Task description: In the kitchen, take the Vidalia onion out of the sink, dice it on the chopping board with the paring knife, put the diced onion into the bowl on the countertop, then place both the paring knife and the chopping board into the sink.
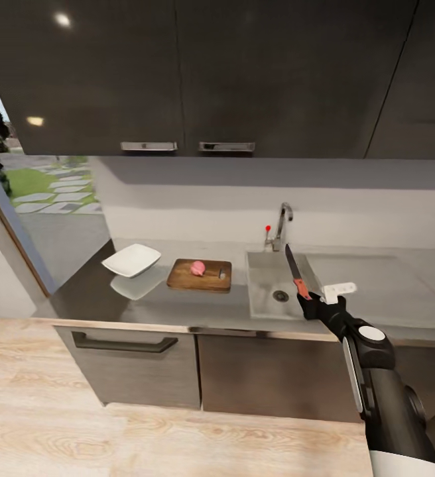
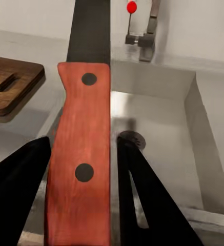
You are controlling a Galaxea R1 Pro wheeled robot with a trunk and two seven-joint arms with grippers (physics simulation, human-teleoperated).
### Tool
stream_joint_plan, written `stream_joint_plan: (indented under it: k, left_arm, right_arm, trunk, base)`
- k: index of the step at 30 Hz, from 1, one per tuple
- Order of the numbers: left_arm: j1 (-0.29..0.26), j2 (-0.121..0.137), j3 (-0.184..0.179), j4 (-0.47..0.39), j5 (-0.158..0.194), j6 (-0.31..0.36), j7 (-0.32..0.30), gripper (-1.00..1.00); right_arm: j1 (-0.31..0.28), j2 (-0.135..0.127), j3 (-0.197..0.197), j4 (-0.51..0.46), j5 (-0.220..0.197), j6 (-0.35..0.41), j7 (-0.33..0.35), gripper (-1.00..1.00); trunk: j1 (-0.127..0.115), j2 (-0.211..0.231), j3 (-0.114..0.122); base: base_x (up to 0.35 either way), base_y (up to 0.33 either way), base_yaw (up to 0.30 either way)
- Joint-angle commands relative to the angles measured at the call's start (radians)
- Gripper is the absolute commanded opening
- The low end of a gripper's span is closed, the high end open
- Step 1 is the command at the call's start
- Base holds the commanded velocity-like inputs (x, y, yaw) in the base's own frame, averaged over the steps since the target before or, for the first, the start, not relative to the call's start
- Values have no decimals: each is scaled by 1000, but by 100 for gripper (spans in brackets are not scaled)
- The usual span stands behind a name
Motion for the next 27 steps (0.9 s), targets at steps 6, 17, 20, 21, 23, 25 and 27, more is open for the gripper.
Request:
stream_joint_plan:
  k: [6,17,20,21,23,25,27]
  left_arm:
    - [0,-1,0,1,-1,-2,2,100]
    - [0,-1,0,2,-1,-3,4,100]
    - [0,-1,0,2,-1,-2,3,100]
    - [0,-1,0,2,-1,-2,3,100]
    - [0,-1,0,2,-1,-2,3,100]
    - [0,-1,0,2,-1,-3,3,100]
    - [0,-1,0,1,-1,-3,4,100]
  right_arm:
    - [-1,0,-2,-2,13,0,6,-100]
    - [-1,0,117,-3,113,-16,-172,-100]
    - [-1,0,207,-2,116,-17,-272,-100]
    - [-1,-1,223,-2,117,-17,-292,-100]
    - [-1,-1,276,-2,118,-17,-375,-100]
    - [-1,-1,319,-1,117,-16,-459,-100]
    - [-1,0,349,1,116,-15,-492,-100]
  trunk:
    - [1,-2,-2]
    - [1,-2,-2]
    - [1,-2,-2]
    - [1,-2,-2]
    - [1,-2,-2]
    - [1,-2,-2]
    - [1,-2,-2]
  base:
    - [120,281,2]
    - [136,277,0]
    - [149,272,0]
    - [149,272,0]
    - [150,272,0]
    - [150,272,0]
    - [150,271,0]
